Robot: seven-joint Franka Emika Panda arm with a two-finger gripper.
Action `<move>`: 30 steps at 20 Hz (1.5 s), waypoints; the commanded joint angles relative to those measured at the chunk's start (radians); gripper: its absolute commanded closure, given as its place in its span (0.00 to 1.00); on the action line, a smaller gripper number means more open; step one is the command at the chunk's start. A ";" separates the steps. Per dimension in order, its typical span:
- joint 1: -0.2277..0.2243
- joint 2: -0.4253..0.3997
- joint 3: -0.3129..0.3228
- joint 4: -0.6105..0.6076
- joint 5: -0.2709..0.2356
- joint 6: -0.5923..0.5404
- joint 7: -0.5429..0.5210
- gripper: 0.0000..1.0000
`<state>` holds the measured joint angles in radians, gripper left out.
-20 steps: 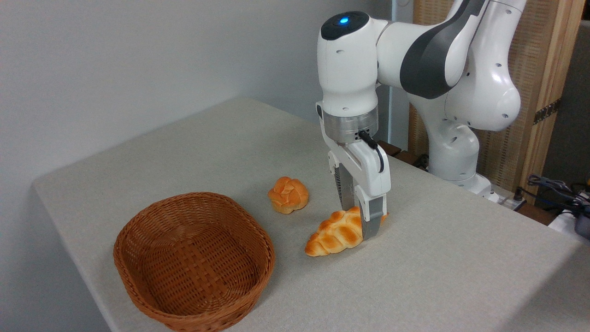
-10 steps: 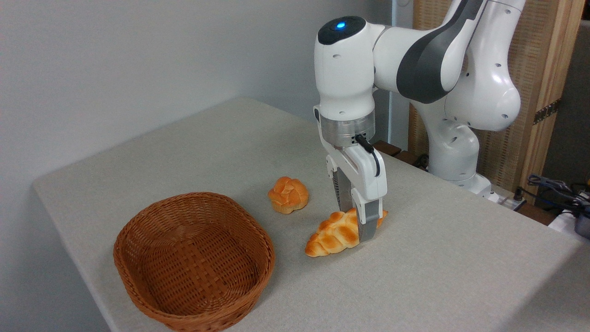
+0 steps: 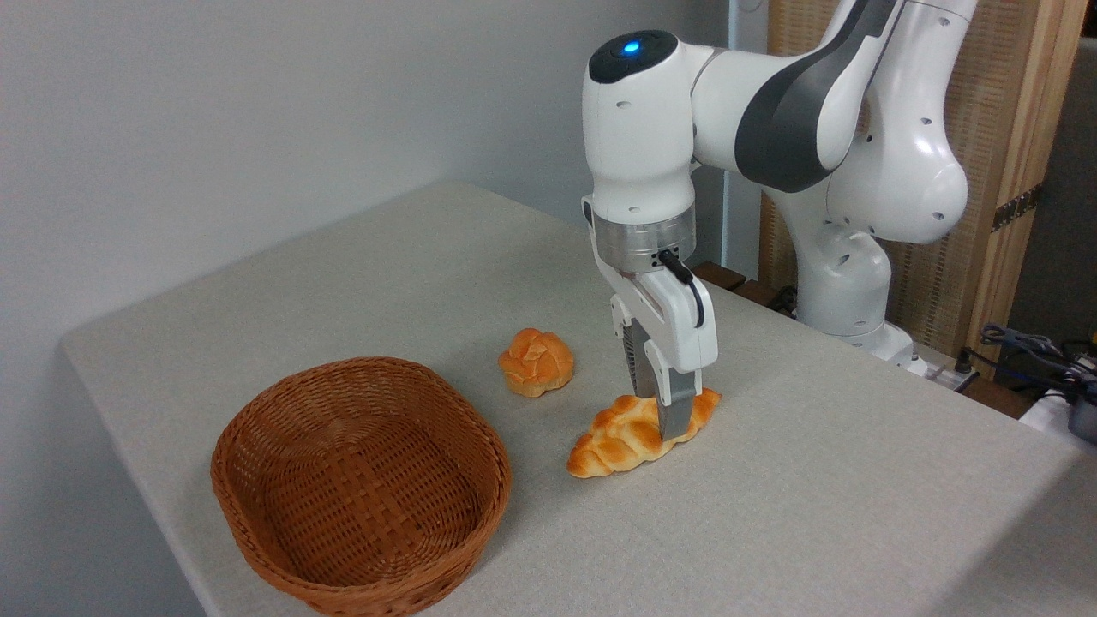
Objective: Put bread into the basket
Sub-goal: 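Lift the braided roll and carry it over the woven basket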
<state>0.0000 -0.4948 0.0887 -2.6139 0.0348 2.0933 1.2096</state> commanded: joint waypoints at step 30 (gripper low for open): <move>-0.104 0.532 0.000 0.695 -0.196 0.114 -0.194 0.08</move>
<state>-0.1003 0.0218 0.0863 -1.9366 -0.1704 2.1990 1.0135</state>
